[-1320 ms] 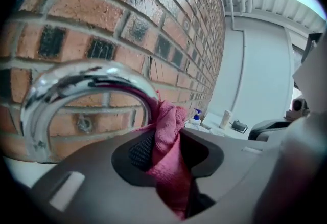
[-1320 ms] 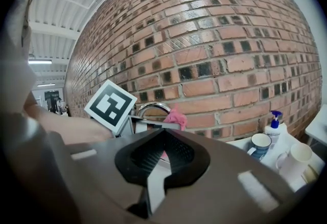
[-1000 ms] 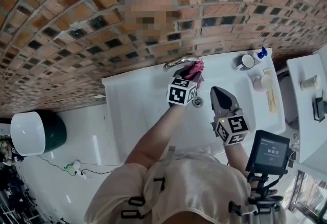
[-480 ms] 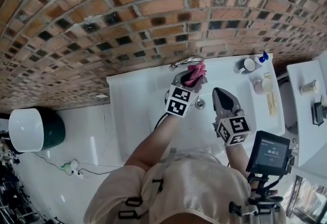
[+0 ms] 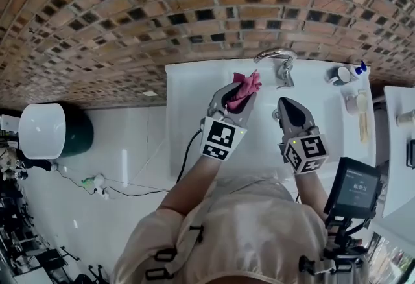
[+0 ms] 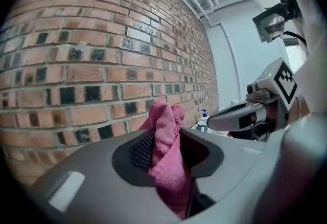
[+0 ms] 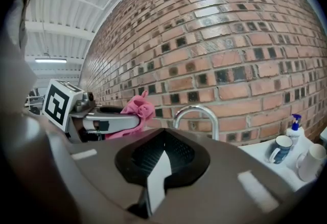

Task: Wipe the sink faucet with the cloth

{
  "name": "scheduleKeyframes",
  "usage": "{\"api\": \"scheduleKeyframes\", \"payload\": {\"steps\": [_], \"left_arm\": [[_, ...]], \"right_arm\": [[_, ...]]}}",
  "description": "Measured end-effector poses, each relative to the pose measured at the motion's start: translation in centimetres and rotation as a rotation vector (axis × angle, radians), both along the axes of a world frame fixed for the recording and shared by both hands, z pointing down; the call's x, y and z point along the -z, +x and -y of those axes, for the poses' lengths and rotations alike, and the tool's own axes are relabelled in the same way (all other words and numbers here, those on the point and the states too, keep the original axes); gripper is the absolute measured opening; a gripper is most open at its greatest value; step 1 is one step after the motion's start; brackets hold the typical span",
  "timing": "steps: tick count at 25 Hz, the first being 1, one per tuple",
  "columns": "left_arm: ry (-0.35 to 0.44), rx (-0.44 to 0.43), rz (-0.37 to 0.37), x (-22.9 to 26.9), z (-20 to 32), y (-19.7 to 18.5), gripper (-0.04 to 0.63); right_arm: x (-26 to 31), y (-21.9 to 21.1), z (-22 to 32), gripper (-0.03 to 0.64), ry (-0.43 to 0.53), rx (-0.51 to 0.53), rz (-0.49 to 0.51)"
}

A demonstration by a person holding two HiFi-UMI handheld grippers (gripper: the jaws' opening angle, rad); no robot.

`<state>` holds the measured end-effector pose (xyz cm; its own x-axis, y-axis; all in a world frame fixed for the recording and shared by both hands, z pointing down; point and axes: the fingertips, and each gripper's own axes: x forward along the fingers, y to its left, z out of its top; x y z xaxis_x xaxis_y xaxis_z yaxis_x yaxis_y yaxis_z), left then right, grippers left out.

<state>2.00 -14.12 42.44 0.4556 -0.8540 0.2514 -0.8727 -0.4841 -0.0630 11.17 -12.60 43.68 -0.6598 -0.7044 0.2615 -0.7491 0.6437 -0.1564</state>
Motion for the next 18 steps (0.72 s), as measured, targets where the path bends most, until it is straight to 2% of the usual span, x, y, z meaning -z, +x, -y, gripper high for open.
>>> {"api": "scheduleKeyframes", "payload": {"steps": [5,11,18], "left_arm": [[-0.010,0.082,-0.018,-0.1,-4.7,-5.2,0.123],[-0.013,0.147,-0.019,-1.9,-8.0,-11.1,0.123],[-0.096,0.202,-0.011,-7.5,-10.5,-16.2,0.123]], "right_arm": [[-0.6,-4.7,-2.6,-0.009,-0.018,0.075,-0.005],[-1.1,-10.1,-4.8,-0.009,-0.015,0.126,-0.037],[-2.7,-13.2,-5.4,-0.009,-0.010,0.120,-0.079]]}}
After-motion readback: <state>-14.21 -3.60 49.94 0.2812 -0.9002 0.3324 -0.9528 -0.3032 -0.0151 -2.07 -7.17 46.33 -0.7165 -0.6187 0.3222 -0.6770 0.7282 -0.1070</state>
